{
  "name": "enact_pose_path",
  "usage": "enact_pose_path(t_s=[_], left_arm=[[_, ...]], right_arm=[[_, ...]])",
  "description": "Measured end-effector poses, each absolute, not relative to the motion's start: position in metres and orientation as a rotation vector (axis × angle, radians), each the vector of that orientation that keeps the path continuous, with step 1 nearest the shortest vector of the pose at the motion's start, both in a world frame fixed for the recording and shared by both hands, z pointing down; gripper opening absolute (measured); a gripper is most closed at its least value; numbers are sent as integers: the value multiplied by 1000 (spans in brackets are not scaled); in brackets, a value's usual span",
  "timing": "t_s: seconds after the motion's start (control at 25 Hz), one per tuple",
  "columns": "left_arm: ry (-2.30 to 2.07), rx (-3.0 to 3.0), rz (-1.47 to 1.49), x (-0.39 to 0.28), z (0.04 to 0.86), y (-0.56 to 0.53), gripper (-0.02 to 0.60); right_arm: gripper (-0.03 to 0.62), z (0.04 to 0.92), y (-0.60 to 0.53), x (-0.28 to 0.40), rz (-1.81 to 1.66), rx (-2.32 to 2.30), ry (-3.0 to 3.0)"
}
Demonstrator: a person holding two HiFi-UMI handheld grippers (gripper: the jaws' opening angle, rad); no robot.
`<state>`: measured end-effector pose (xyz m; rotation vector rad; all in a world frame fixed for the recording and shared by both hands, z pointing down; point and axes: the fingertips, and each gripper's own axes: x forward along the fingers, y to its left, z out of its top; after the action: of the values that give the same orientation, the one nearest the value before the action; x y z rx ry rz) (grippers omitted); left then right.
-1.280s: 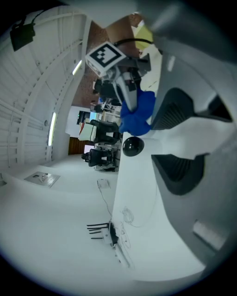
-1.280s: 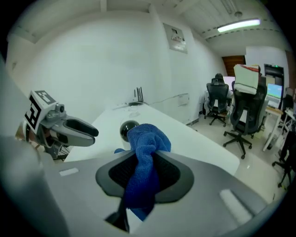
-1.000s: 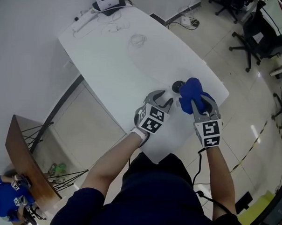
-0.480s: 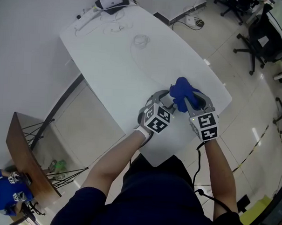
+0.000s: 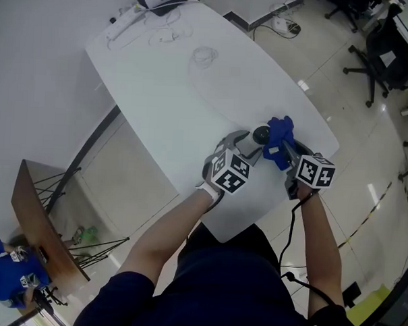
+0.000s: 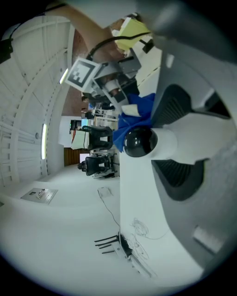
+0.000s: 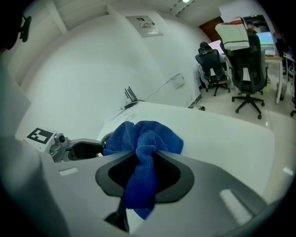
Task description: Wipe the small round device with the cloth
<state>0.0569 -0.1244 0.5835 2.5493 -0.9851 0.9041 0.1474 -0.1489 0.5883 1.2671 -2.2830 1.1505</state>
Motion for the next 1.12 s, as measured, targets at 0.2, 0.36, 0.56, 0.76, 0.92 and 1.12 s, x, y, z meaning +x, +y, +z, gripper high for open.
enact_pose_path(t_s=[0.2,0.36,0.56,0.76,0.92,1.12], left_arm=[[-1006,2517,881,52,584,-113,235],[-1026,2492,859,42,580,-97,235],[-1058,2506,820,33,563,-78,235],[-1077,2535,795,30,547,-73,235],[-1076,2551,788,29,540,-68,235],[-1064,2569,801,30,536,-66,229]], right_arm=[[109,615,-145,143,1164,1259,-2218],[109,609,-146,145,1112,1298,-2206],[109,556,-136,154,951,1394,-2287],[110,498,-130,129,504,1293,-2364],[112,490,-118,85,112,1003,-2303],[112,501,-109,56,-199,720,-2139]])
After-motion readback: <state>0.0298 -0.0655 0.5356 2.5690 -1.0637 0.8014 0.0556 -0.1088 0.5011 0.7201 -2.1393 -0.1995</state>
